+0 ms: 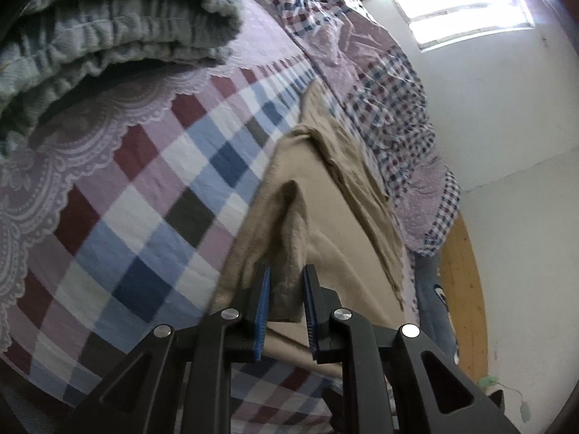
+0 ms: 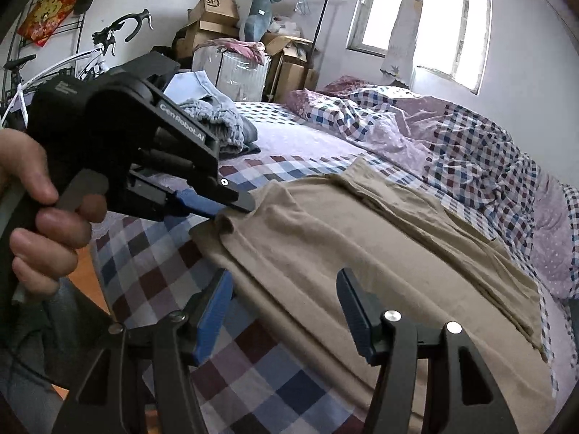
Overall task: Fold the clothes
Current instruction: 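Grasp the beige sweatshirt edge with the left gripper while the right gripper grasps the hem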
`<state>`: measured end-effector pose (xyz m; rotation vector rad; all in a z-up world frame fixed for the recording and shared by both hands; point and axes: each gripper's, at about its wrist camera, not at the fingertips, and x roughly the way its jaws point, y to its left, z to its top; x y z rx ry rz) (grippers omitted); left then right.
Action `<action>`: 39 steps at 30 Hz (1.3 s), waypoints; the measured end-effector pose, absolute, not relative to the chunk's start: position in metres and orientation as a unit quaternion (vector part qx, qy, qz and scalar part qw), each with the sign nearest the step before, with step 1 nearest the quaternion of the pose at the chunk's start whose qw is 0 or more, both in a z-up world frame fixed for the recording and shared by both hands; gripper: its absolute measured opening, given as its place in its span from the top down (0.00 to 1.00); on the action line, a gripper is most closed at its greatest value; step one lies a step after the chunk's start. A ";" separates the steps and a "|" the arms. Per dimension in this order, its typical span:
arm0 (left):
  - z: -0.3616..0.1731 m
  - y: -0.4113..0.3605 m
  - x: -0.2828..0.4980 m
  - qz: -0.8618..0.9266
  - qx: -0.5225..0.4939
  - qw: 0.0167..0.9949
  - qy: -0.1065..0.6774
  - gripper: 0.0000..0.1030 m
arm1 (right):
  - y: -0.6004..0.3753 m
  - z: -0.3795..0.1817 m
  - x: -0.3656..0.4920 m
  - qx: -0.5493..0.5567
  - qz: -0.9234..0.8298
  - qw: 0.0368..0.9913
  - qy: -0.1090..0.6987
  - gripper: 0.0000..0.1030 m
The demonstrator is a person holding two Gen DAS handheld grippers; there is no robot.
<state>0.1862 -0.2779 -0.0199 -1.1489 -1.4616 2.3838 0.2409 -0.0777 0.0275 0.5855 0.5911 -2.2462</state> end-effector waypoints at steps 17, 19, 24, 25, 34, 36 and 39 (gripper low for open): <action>-0.039 -0.305 0.197 0.728 -0.331 0.093 -0.593 0.90 | -0.154 0.002 0.231 0.190 -0.858 0.367 0.306 0.56; -0.040 -0.306 0.198 0.725 -0.330 0.098 -0.596 0.89 | -0.159 -0.002 0.229 0.185 -0.857 0.357 0.322 0.70; -0.036 -0.303 0.196 0.735 -0.338 0.099 -0.579 0.74 | -0.163 -0.001 0.230 0.161 -0.855 0.347 0.351 0.98; -0.036 -0.303 0.195 0.737 -0.338 0.099 -0.577 0.67 | -0.164 0.000 0.231 0.156 -0.854 0.347 0.356 0.98; -0.034 -0.298 0.192 0.746 -0.337 0.096 -0.567 0.73 | -0.170 0.000 0.242 0.123 -0.840 0.343 0.402 0.98; -0.035 -0.297 0.190 0.746 -0.342 0.095 -0.564 0.89 | -0.167 -0.002 0.244 0.123 -0.838 0.342 0.407 0.98; -0.035 -0.295 0.192 0.748 -0.346 0.093 -0.559 0.96 | -0.159 -0.006 0.246 0.124 -0.839 0.328 0.416 0.94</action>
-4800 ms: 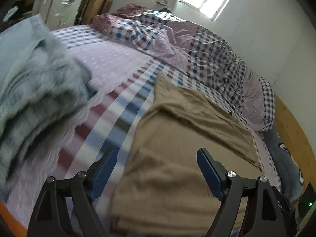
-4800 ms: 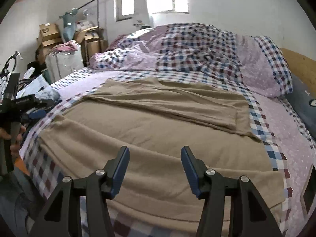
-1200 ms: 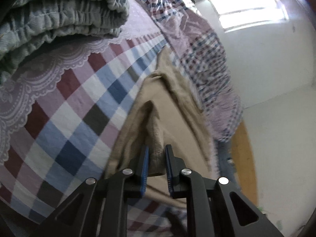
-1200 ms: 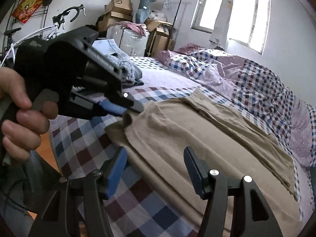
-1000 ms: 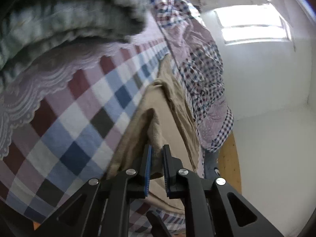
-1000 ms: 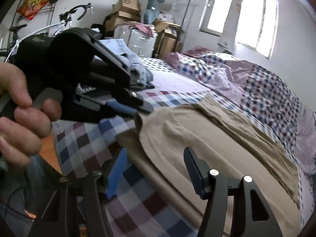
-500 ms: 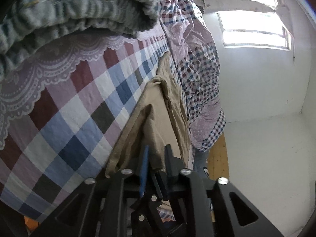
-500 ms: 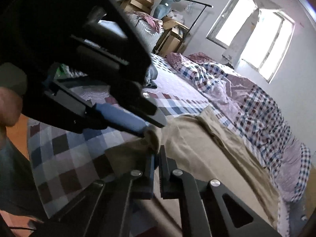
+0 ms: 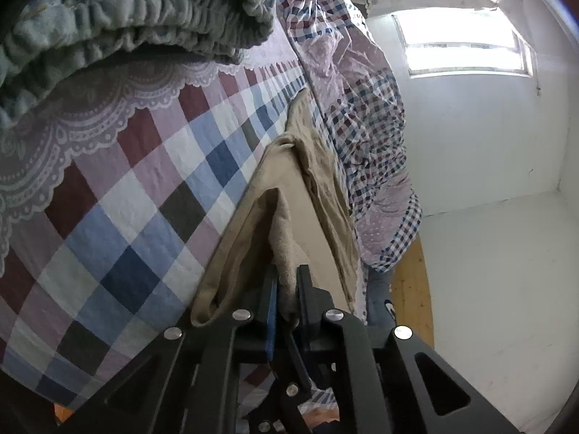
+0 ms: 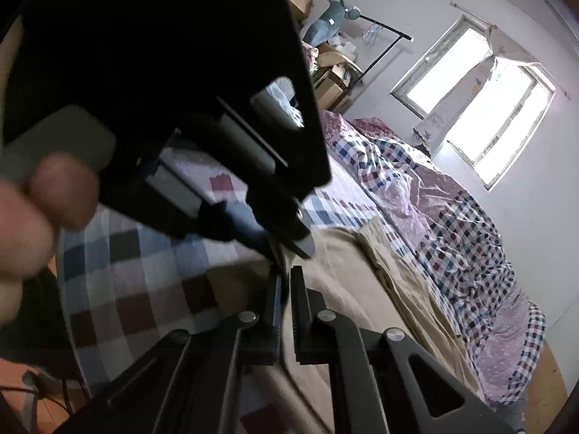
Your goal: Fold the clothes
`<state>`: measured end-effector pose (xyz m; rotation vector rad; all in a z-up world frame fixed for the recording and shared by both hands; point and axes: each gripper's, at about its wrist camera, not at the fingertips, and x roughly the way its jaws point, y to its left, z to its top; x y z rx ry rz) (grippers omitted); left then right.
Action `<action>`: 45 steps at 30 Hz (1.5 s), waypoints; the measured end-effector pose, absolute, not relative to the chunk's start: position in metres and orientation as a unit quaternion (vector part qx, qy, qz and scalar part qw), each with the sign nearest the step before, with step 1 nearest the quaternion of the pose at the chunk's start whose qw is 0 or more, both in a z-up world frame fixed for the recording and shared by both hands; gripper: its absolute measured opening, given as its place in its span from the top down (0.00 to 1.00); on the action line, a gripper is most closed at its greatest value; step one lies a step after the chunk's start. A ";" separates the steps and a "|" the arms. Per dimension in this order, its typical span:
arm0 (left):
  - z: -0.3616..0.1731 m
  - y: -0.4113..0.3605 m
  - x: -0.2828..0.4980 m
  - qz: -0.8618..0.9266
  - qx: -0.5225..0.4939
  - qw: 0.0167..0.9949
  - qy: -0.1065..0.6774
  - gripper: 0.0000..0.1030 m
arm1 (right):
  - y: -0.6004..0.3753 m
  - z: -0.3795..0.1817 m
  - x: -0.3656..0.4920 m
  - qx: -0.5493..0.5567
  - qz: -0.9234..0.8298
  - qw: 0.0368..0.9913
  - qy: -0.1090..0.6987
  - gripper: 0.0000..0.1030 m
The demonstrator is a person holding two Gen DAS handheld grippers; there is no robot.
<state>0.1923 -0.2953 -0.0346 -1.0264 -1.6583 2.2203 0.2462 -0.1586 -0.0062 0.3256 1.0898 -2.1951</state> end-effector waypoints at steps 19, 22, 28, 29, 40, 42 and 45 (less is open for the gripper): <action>-0.009 -0.300 0.192 0.758 -0.299 0.104 -0.570 0.97 | -0.100 -0.021 0.211 0.152 -0.855 0.223 0.444 0.66; -0.008 -0.299 0.189 0.765 -0.303 0.095 -0.561 0.97 | -0.082 -0.022 0.204 0.156 -0.855 0.201 0.452 0.66; -0.007 -0.303 0.190 0.770 -0.297 0.079 -0.559 0.97 | -0.030 -0.030 0.187 0.172 -0.849 0.159 0.474 0.66; -0.007 -0.304 0.190 0.771 -0.295 0.078 -0.559 0.97 | -0.020 -0.031 0.185 0.174 -0.848 0.151 0.478 0.66; -0.006 -0.311 0.194 0.772 -0.284 0.059 -0.565 0.98 | 0.061 -0.019 0.181 0.184 -0.839 0.098 0.503 0.56; -0.006 -0.311 0.194 0.773 -0.281 0.059 -0.566 0.98 | 0.074 -0.019 0.181 0.188 -0.835 0.091 0.509 0.56; -0.005 -0.311 0.196 0.773 -0.281 0.059 -0.565 0.98 | 0.097 -0.019 0.179 0.200 -0.829 0.076 0.516 0.56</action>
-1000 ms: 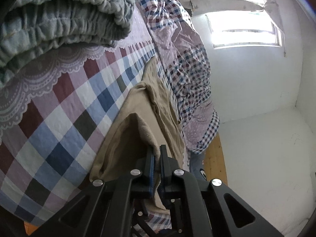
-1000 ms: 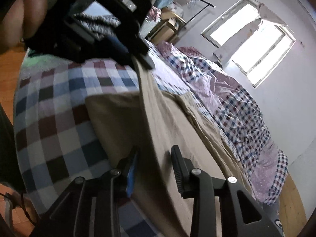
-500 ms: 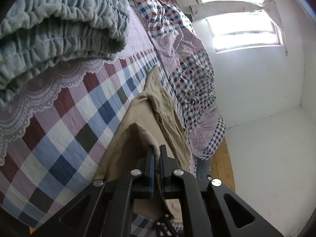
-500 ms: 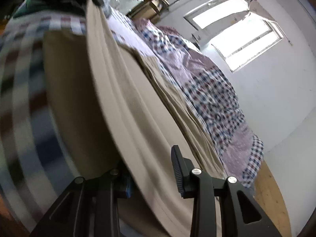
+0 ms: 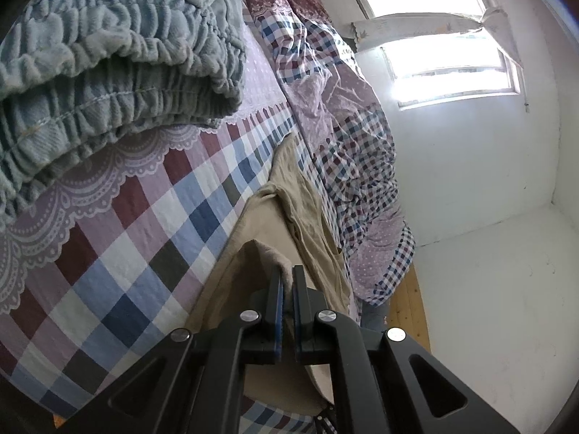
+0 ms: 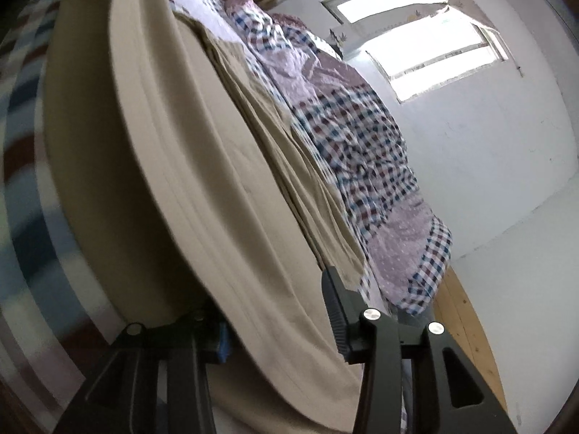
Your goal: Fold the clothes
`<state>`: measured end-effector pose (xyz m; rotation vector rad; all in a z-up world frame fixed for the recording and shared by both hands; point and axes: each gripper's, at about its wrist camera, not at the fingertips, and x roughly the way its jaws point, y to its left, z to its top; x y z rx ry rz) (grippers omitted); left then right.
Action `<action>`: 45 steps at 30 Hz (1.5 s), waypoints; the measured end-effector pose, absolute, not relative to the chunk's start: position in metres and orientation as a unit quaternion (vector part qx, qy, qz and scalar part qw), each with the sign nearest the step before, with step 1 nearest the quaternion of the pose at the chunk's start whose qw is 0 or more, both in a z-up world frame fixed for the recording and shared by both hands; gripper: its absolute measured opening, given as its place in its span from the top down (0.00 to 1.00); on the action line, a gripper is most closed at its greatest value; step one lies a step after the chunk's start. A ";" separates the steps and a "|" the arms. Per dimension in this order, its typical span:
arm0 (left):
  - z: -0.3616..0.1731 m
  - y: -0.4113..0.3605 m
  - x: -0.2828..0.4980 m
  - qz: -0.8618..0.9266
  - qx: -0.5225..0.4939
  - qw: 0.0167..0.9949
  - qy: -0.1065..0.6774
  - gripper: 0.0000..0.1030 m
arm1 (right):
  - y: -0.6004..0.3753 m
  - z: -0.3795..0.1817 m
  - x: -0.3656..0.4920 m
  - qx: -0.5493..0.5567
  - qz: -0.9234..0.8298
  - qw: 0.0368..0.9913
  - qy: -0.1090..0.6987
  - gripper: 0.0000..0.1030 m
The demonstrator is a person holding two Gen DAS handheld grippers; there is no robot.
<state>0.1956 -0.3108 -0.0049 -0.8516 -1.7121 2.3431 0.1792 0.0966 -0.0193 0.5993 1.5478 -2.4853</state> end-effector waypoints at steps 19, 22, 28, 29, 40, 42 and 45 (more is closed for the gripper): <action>-0.002 -0.308 0.196 0.772 -0.288 0.039 -0.565 0.98 | 0.242 -0.012 0.147 0.248 -0.811 -0.034 0.528 0.57; -0.003 -0.307 0.196 0.772 -0.291 0.036 -0.564 0.98 | 0.239 -0.017 0.152 0.233 -0.804 -0.030 0.547 0.62; -0.005 -0.306 0.198 0.773 -0.296 0.030 -0.561 0.98 | 0.225 -0.029 0.166 0.211 -0.778 -0.019 0.591 0.77; -0.005 -0.306 0.198 0.773 -0.297 0.029 -0.560 0.98 | 0.224 -0.030 0.168 0.213 -0.776 -0.019 0.594 0.80; -0.008 -0.304 0.195 0.770 -0.301 0.022 -0.563 0.98 | 0.227 -0.020 0.178 0.230 -0.788 -0.009 0.571 1.00; -0.008 -0.306 0.195 0.767 -0.297 0.024 -0.569 0.98 | 0.229 -0.010 0.171 0.230 -0.798 -0.009 0.558 0.99; -0.002 -0.307 0.191 0.765 -0.284 0.034 -0.577 0.98 | 0.231 0.010 0.162 0.234 -0.815 -0.009 0.530 0.99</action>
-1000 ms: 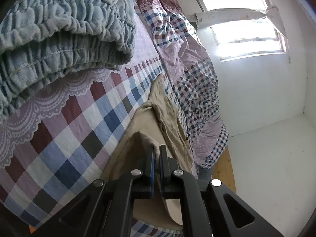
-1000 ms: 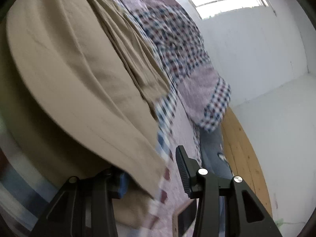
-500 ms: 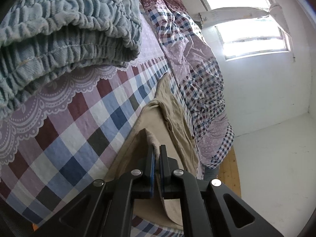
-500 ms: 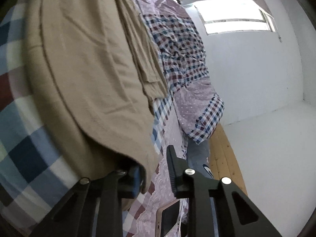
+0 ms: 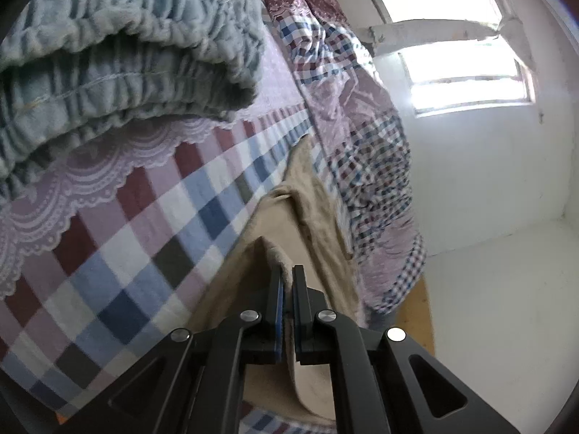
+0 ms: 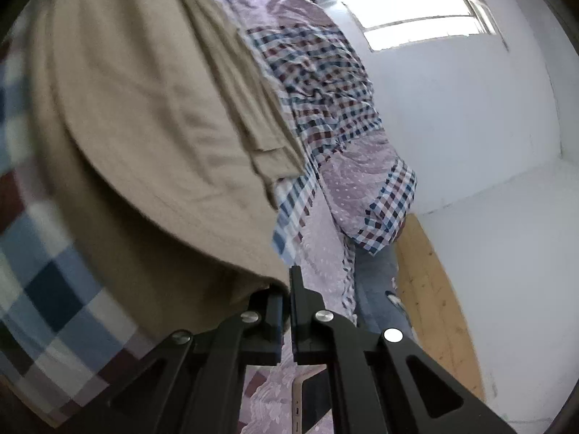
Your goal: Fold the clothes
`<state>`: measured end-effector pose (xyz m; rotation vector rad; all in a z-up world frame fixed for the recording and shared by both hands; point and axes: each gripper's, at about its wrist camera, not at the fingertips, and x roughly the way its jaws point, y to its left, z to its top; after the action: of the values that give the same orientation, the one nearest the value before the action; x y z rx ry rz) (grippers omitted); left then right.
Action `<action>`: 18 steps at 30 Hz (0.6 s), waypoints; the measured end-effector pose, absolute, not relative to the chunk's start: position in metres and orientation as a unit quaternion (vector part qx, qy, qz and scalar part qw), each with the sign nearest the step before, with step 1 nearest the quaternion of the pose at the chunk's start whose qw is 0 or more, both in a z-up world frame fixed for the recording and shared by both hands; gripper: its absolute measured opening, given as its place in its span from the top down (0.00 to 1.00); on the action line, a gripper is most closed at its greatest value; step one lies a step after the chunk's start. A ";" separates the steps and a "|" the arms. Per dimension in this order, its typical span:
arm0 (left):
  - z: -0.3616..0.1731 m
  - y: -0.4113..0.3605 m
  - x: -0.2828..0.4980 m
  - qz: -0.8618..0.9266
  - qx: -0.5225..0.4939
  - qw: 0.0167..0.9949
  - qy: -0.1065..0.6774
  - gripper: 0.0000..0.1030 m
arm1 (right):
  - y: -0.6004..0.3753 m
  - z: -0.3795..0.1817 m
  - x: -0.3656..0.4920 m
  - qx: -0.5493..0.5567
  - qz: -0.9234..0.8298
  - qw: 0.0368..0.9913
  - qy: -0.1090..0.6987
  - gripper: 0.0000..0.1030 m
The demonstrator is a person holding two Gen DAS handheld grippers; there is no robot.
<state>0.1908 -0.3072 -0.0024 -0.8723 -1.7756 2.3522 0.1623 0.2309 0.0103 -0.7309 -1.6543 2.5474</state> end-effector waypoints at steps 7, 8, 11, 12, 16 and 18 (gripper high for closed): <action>0.032 -0.313 0.143 0.778 -0.267 0.039 -0.567 0.98 | 0.240 0.072 0.110 -0.228 0.848 0.015 -0.478 1.00; 0.038 -0.314 0.132 0.780 -0.265 0.040 -0.566 0.98 | 0.240 0.080 0.102 -0.229 0.851 0.014 -0.472 1.00; 0.058 -0.312 0.091 0.791 -0.262 0.043 -0.551 0.98 | 0.242 0.099 0.067 -0.245 0.855 0.005 -0.457 0.99; 0.064 -0.311 0.075 0.795 -0.263 0.041 -0.545 0.98 | 0.242 0.104 0.054 -0.251 0.856 0.001 -0.452 0.99; 0.079 -0.312 0.016 0.808 -0.273 0.027 -0.522 0.98 | 0.243 0.113 -0.003 -0.285 0.852 -0.014 -0.440 1.00; 0.080 -0.314 -0.008 0.811 -0.280 0.016 -0.514 0.98 | 0.244 0.111 -0.033 -0.308 0.850 -0.023 -0.427 1.00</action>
<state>-0.0083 -0.3139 0.0799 -0.8694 -1.5990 2.5207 -0.0334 0.2445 0.1112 -0.9817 -1.3620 2.7091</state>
